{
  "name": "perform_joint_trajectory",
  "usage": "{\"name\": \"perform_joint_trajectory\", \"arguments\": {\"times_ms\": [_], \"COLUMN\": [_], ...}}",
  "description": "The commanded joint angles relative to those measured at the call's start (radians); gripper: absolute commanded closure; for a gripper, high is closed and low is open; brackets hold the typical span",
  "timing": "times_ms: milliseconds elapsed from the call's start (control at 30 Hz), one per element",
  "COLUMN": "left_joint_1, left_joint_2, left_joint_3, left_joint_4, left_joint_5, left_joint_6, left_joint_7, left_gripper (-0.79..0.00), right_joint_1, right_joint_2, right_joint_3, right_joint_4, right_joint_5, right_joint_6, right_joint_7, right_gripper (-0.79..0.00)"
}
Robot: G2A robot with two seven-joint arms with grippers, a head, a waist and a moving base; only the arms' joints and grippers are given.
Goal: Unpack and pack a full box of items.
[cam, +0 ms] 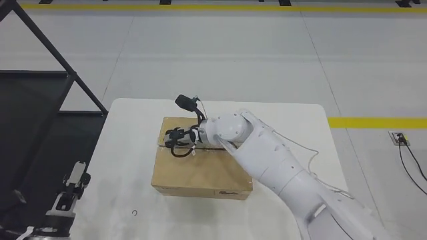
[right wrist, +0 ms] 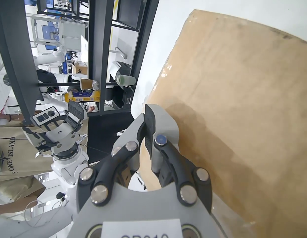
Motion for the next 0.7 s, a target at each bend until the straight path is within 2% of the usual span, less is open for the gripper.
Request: {"name": "perform_joint_trajectory", "arguments": {"times_ms": [0, 133, 333, 667], "left_joint_1": [-0.012, -0.035, -0.054, -0.092], "left_joint_2": [0.002, 0.004, 0.007, 0.013], "left_joint_3": [0.006, 0.018, 0.032, 0.069], "left_joint_4": [-0.001, -0.003, -0.008, -0.023], "left_joint_5": [0.009, 0.023, 0.041, 0.079], "left_joint_6": [0.003, 0.012, 0.024, 0.051], "left_joint_7": [-0.011, -0.028, -0.047, -0.076], "left_gripper": [-0.785, -0.785, -0.785, -0.785], "right_joint_1": [-0.007, -0.036, -0.122, -0.38], "right_joint_2": [0.013, 0.048, 0.124, 0.268], "right_joint_3": [0.02, 0.064, 0.157, 0.396], "right_joint_4": [-0.013, -0.066, -0.223, -0.652], "right_joint_5": [0.0, -0.022, -0.116, -0.321], "right_joint_6": [-0.006, -0.002, 0.038, 0.231], "right_joint_7": [0.024, 0.063, 0.052, 0.113], "right_gripper": [0.0, 0.0, 0.0, 0.0]}}
